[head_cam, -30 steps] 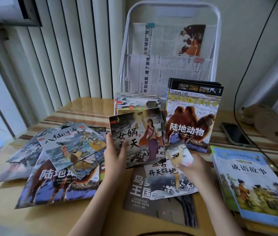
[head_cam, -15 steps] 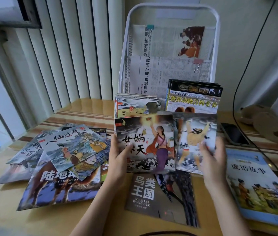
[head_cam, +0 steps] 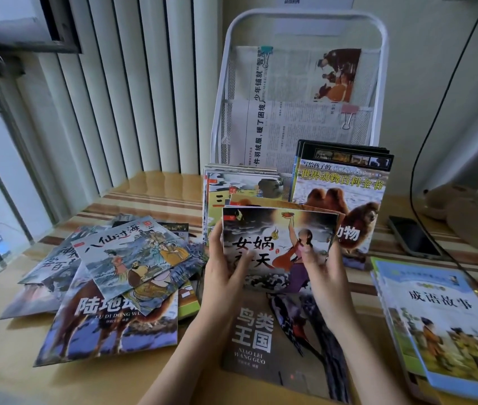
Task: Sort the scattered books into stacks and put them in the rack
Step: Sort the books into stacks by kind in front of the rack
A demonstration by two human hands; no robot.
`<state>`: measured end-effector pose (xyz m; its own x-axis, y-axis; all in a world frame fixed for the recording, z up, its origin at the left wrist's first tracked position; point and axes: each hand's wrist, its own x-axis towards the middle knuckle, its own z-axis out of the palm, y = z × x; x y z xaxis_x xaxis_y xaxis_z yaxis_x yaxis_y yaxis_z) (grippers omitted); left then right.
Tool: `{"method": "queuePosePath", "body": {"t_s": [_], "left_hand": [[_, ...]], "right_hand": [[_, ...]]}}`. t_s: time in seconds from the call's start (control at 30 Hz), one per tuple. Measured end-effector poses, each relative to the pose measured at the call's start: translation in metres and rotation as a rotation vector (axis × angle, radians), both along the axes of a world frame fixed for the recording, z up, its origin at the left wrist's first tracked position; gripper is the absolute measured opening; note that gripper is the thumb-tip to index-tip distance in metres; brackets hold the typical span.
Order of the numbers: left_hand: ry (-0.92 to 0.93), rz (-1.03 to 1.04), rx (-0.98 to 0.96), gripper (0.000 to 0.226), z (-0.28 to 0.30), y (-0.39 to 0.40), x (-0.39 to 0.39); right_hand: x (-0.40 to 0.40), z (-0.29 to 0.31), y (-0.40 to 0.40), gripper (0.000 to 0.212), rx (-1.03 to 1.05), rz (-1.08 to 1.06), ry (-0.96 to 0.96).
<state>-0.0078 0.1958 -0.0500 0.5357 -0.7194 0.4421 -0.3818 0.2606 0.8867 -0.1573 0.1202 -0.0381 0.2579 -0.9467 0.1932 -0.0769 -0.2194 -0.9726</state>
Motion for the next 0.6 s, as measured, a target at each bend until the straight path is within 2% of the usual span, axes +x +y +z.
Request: {"method": "queuePosePath", "body": {"t_s": [0.1,0.23,0.33,0.43,0.53,0.6], "left_hand": [[-0.059,-0.011,-0.013,0.09,0.0,-0.002,-0.002],[0.005,-0.047,0.033,0.096,-0.007,-0.005,-0.002],[-0.003,-0.042,0.129,0.087,-0.015,-0.012,-0.001],[-0.126,-0.016,0.187,0.058,-0.023,-0.013,-0.002],[-0.162,0.046,0.127,0.049,-0.02,-0.014,0.002],[-0.19,0.154,0.01,0.049,-0.008,-0.022,0.012]], "right_hand": [[0.001,0.001,-0.002,0.092,-0.009,-0.005,-0.099],[0.009,-0.016,0.001,0.105,0.029,-0.033,0.015],[0.01,-0.023,-0.004,0.089,-0.005,-0.031,0.077],[0.005,-0.026,-0.009,0.077,-0.07,-0.012,0.198],[0.012,-0.019,-0.01,0.069,-0.181,-0.086,0.275],[0.027,-0.008,-0.02,0.047,-0.358,-0.137,0.31]]}}
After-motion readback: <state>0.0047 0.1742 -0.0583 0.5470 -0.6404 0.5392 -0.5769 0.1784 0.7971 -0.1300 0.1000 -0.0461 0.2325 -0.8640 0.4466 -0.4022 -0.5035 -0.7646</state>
